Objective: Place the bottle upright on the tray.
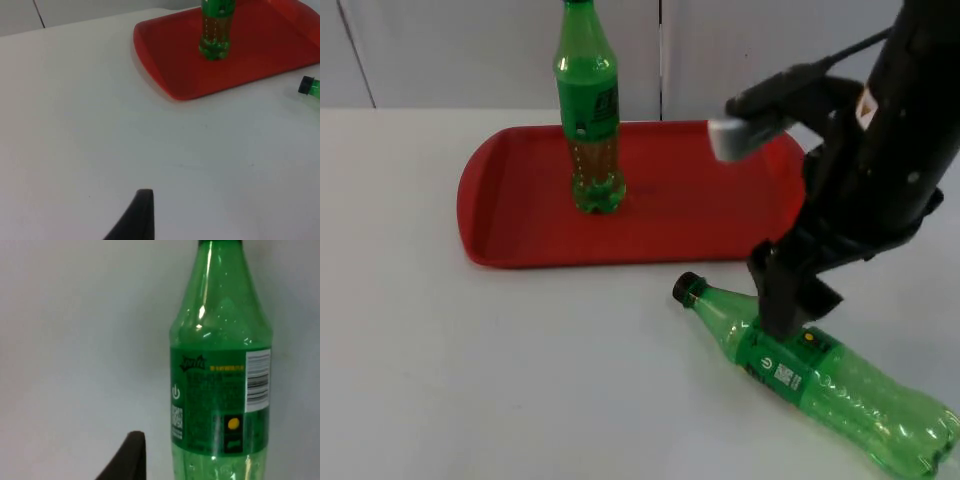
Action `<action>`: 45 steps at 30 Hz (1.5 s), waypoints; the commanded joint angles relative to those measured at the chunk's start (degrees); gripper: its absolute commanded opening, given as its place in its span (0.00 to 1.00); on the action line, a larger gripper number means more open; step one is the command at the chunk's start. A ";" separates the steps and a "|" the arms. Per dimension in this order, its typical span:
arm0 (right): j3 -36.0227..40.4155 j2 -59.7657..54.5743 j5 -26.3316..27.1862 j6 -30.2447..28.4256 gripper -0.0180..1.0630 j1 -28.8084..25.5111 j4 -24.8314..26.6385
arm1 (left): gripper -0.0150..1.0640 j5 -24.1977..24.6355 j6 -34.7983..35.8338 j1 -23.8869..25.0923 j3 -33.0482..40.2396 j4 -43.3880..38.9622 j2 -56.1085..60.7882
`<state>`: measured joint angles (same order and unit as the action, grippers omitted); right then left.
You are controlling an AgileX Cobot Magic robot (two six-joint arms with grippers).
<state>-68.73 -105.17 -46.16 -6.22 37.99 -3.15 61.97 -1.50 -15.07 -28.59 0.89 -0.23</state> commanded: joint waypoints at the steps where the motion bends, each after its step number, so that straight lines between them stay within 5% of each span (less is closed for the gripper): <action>1: -0.33 -1.60 1.12 -0.21 0.98 0.59 -1.94 | 0.99 -0.31 0.24 -0.31 0.28 -0.32 0.23; 24: -0.41 -13.96 18.73 -0.63 0.97 2.50 -3.08 | 0.99 -0.31 0.24 -0.31 0.28 -0.43 0.23; 45: -3.75 -18.45 13.43 0.42 0.93 2.50 -4.27 | 0.99 -0.31 0.24 -0.31 0.28 -0.43 0.23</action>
<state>-72.41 -123.33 -31.32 -4.99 40.18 -6.66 61.97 -1.50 -15.07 -28.59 0.66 -0.23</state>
